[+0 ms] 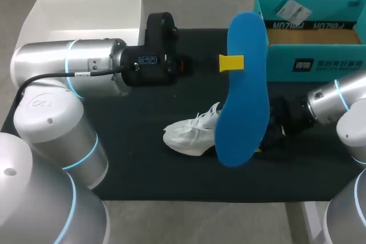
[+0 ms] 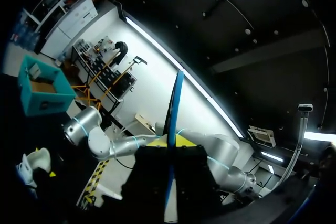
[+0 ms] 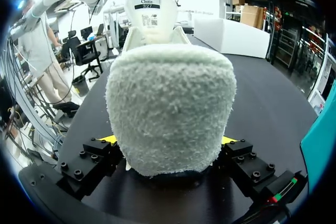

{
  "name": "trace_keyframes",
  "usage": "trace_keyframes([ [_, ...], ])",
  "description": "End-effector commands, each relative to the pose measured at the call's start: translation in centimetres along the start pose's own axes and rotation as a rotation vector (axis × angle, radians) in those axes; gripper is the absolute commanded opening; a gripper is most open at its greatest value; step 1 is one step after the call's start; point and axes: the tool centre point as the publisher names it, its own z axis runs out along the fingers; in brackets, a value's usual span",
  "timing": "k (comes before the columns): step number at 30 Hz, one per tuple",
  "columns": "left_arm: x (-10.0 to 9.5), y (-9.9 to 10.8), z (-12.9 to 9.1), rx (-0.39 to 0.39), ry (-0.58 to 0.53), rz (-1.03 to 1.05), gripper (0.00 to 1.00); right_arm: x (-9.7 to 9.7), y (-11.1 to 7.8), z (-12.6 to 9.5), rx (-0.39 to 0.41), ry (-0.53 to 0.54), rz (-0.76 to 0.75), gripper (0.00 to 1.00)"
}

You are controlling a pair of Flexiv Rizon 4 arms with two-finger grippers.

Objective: Take the shoe out of the shoebox, open the shoe tongue, remove and reinsert the insole, then place the shoe into the shoebox

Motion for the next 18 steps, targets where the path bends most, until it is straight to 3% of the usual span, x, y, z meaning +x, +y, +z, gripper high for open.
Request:
trace_keyframes([
  [1, -0.1, 0.0, 0.4, 0.003, 0.0, 0.0, 0.0, 0.6, 2.5, -1.1, 0.194, 0.024, 0.087, 1.0],
  [8, -0.1, 0.0, 0.4, 0.003, 0.0, 0.0, 0.0, 0.9, 4.1, -1.8, 0.421, 0.093, 0.176, 1.0],
  [15, -0.1, 0.0, 0.4, 0.003, 0.0, 0.0, 0.0, 1.8, 6.3, -4.2, 0.704, 0.159, 0.249, 1.0],
  [18, -0.1, 0.0, 0.4, 0.003, 0.0, 0.0, 0.0, 2.1, 6.7, -5.0, 0.767, 0.161, 0.266, 1.0],
])
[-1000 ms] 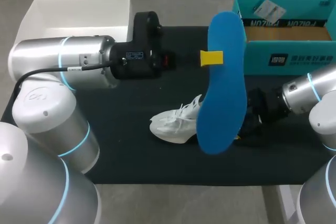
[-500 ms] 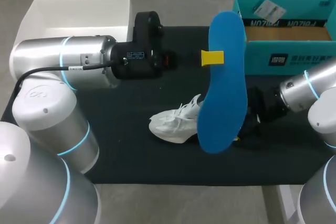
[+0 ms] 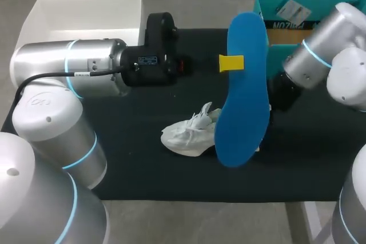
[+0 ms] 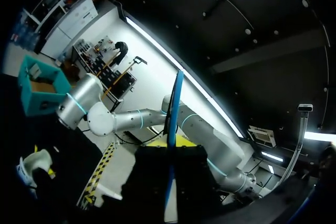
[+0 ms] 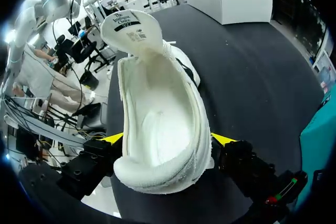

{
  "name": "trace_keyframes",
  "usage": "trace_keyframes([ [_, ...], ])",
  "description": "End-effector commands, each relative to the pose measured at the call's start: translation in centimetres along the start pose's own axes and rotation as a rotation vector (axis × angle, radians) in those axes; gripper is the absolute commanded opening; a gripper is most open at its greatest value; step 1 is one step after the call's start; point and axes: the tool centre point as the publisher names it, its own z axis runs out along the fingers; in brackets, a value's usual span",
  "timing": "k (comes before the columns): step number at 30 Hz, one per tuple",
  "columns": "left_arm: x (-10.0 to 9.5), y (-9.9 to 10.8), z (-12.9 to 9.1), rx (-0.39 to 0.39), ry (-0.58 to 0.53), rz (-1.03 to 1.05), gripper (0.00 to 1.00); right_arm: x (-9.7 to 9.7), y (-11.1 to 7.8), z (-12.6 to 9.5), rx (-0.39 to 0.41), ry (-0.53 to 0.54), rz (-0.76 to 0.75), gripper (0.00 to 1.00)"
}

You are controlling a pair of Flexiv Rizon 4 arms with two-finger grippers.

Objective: Take the shoe out of the shoebox, open the shoe tongue, remove and reinsert the insole, then place the shoe into the shoebox

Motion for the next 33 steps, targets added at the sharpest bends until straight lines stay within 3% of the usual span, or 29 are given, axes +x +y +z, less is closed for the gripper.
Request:
trace_keyframes([
  [1, -0.2, 0.0, 0.4, 0.002, 0.001, 0.001, 0.0, 0.7, 0.3, -2.2, 0.413, 0.005, 0.054, 1.0],
  [7, -0.2, 0.0, 0.4, 0.002, 0.001, 0.001, 0.0, 1.2, -0.2, -2.5, 0.436, -0.03, 0.074, 1.0],
  [13, -0.2, 0.0, 0.4, 0.002, 0.001, 0.001, 0.0, 2.5, 0.0, -3.8, 0.517, -0.109, 0.122, 1.0],
  [26, -0.2, 0.0, 0.4, 0.002, 0.001, 0.001, 0.0, 3.4, -0.1, -5.3, 0.483, -0.227, 0.061, 1.0],
  [33, -0.2, 0.0, 0.4, 0.002, 0.001, 0.001, 0.0, 3.4, 0.1, -6.0, 0.538, -0.256, 0.02, 1.0],
])
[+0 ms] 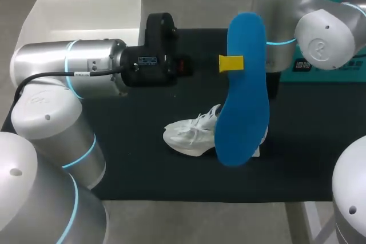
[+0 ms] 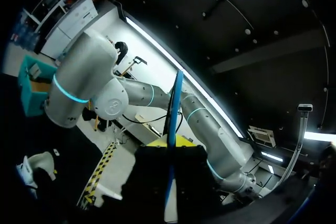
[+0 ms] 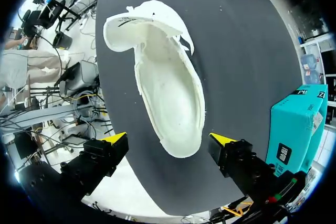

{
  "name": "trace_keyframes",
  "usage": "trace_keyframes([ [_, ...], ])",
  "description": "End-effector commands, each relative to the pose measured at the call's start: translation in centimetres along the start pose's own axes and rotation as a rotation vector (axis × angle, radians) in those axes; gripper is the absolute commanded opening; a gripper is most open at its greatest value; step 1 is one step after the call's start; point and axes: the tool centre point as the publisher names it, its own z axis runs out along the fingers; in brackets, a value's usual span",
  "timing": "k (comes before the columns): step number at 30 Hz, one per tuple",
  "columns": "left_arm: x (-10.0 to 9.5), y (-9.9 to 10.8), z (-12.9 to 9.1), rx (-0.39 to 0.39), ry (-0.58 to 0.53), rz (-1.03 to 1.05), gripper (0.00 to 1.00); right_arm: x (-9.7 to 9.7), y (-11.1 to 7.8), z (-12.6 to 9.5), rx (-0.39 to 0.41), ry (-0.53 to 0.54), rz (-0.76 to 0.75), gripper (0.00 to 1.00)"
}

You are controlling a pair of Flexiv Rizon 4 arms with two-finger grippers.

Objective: Take the shoe out of the shoebox, open the shoe tongue, remove and reinsert the insole, then place the shoe into the shoebox

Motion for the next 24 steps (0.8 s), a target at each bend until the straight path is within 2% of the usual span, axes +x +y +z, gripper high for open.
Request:
trace_keyframes([
  [1, -0.17, -0.06, 0.42, 0.002, 0.0, 0.0, 0.0, 0.58, -0.32, -0.85, 0.014, -0.027, -0.02, 1.0],
  [4, -0.17, -0.06, 0.42, 0.002, 0.0, 0.0, 0.0, 0.48, -0.56, -0.89, 0.001, -0.011, -0.066, 1.0],
  [24, -0.17, -0.06, 0.42, 0.002, 0.0, 0.0, 0.0, -0.19, -0.36, -0.42, 0.011, 0.007, -0.07, 1.0],
])
